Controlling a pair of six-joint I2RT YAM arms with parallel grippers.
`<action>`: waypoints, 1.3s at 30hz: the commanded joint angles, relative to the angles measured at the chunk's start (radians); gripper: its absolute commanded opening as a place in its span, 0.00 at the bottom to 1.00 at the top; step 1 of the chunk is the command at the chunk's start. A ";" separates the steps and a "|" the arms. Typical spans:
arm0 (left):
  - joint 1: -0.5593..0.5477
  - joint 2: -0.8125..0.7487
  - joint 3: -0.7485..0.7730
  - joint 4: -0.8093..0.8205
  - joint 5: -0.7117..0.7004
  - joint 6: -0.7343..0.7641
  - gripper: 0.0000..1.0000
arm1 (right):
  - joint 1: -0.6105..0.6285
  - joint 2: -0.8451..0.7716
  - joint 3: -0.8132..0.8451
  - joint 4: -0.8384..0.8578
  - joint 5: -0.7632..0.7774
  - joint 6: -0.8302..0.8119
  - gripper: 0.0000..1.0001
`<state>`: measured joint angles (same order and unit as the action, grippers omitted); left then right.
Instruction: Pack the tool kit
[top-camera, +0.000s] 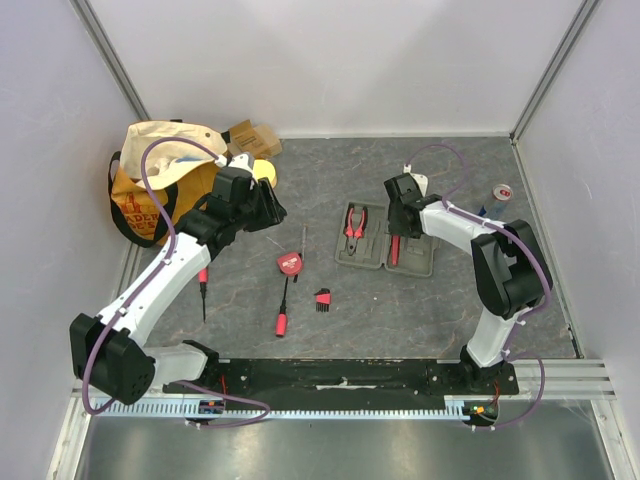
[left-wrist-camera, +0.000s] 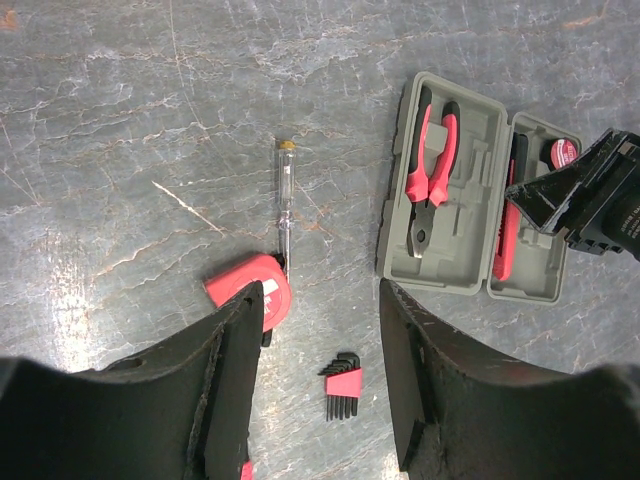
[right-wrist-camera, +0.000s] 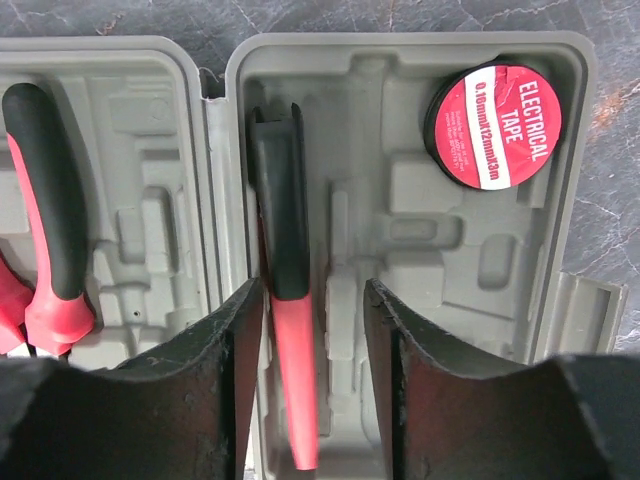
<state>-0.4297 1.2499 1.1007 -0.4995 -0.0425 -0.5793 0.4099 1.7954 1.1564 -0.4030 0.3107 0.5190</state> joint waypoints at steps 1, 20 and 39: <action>-0.004 0.006 0.047 0.030 -0.011 0.018 0.56 | -0.002 -0.002 0.034 -0.008 0.004 -0.007 0.52; -0.004 0.065 0.080 0.032 -0.014 0.052 0.56 | -0.002 -0.030 0.055 -0.045 0.034 0.003 0.34; -0.003 0.138 0.071 0.033 0.067 0.035 0.56 | -0.014 -0.044 0.014 -0.089 0.088 -0.010 0.26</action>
<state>-0.4297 1.3758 1.1461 -0.4984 -0.0227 -0.5571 0.4076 1.7878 1.1851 -0.4541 0.3477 0.5217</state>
